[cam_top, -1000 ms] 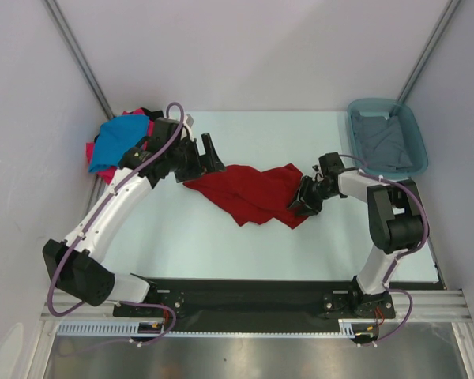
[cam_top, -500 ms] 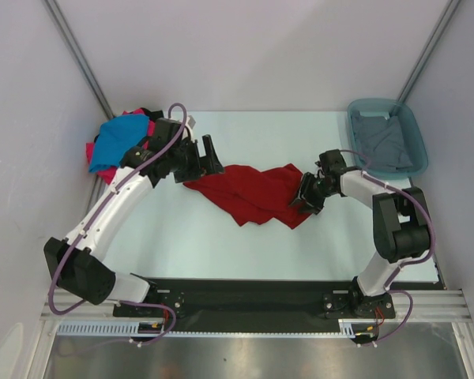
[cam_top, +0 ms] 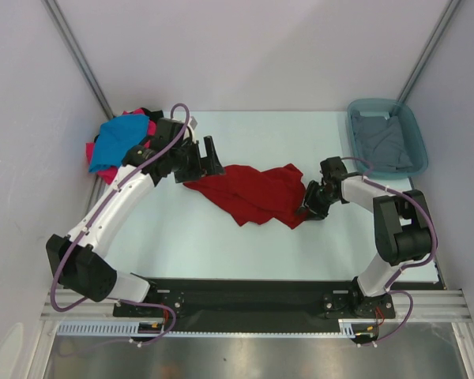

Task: Fold and stack the t-shirts
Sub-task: Flatten the tshirt out

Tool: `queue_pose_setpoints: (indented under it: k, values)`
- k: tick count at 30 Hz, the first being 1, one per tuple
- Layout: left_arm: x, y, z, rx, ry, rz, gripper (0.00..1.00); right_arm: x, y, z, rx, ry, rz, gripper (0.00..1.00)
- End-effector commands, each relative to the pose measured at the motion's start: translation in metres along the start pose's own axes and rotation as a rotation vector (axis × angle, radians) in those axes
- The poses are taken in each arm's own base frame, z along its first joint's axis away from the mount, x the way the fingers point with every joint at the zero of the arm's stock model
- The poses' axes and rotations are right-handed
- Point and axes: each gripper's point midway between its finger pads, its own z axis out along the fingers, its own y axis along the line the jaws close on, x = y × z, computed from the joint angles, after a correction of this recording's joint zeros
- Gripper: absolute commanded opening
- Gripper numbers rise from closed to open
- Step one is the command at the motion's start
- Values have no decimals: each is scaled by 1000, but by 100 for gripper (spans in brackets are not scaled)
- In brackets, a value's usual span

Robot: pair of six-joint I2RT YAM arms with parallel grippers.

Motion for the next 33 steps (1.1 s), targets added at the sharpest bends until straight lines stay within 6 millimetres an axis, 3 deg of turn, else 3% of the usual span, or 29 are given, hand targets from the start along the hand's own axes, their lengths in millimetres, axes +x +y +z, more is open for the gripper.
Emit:
queue_pose_setpoints:
  k: [1, 13, 20, 25, 31, 33]
  values:
    - [-10, -13, -16, 40, -44, 39, 94, -2, 0, 0, -2, -34, 0, 45]
    - [-7, -6, -25, 6, -60, 40, 94, -6, 11, 26, -92, -12, 13, 44]
    - [-10, -5, -27, -5, -70, 42, 95, -5, 14, 28, -108, -7, -1, 43]
    - [-12, -5, -27, -7, -64, 49, 95, -10, 23, 26, -139, -10, -1, 30]
    - [-13, -6, -24, -2, -59, 49, 95, -12, 36, 12, -169, -12, -27, 5]
    - [-13, -7, -22, 2, -58, 48, 95, -11, 38, 4, -174, -19, -33, 4]
